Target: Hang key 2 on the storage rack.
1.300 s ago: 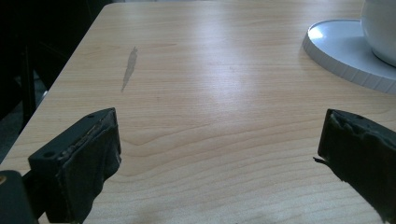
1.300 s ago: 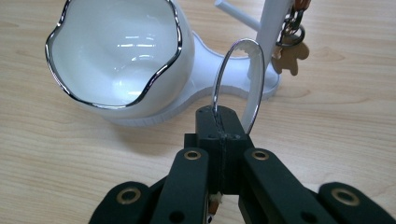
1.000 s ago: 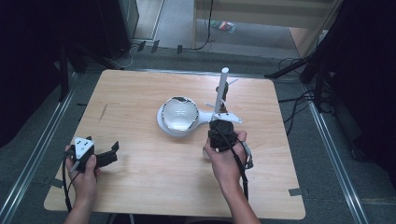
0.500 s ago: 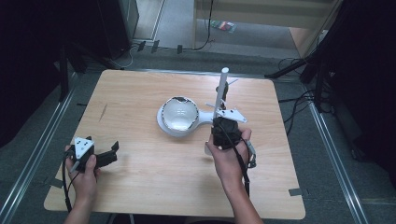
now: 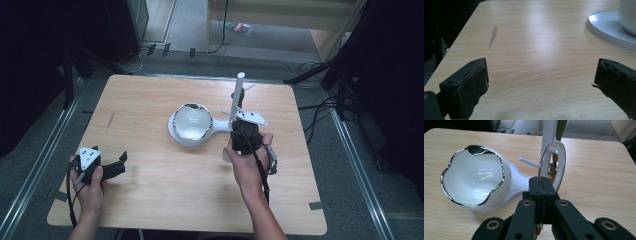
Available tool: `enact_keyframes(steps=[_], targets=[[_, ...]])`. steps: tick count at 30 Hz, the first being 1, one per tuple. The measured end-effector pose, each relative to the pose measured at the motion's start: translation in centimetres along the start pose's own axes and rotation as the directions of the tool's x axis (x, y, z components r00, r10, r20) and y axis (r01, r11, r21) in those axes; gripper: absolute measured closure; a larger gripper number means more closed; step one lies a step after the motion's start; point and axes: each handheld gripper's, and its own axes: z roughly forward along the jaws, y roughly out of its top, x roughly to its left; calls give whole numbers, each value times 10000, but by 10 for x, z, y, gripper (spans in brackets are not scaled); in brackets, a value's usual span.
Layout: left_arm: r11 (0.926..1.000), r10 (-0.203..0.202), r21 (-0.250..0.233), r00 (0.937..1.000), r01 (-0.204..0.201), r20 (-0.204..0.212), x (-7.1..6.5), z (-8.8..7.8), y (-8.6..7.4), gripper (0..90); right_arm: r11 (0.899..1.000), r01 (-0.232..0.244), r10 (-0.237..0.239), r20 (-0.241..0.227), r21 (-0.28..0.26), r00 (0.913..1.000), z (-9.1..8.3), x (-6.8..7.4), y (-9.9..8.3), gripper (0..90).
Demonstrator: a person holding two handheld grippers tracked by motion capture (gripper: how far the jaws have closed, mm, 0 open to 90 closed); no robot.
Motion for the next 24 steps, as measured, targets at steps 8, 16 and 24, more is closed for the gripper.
enact_keyframes(steps=[8, 16, 24], targets=[[10000, 15, -3, 10000, -15, -12, 0, 0, 0, 0, 10000, -51, 51, 64, 46, 10000, 10, -5, 1, 900], [10000, -4, 6, 10000, 4, -4, 0, 0, 0, 0, 9999, -84, 84, 73, 68, 9999, 19, -6, 1, 900], [10000, 8, 23, 10000, -8, 8, 0, 0, 0, 0, 10000, -52, 52, 159, 24, 9999, 27, -7, 1, 900]])
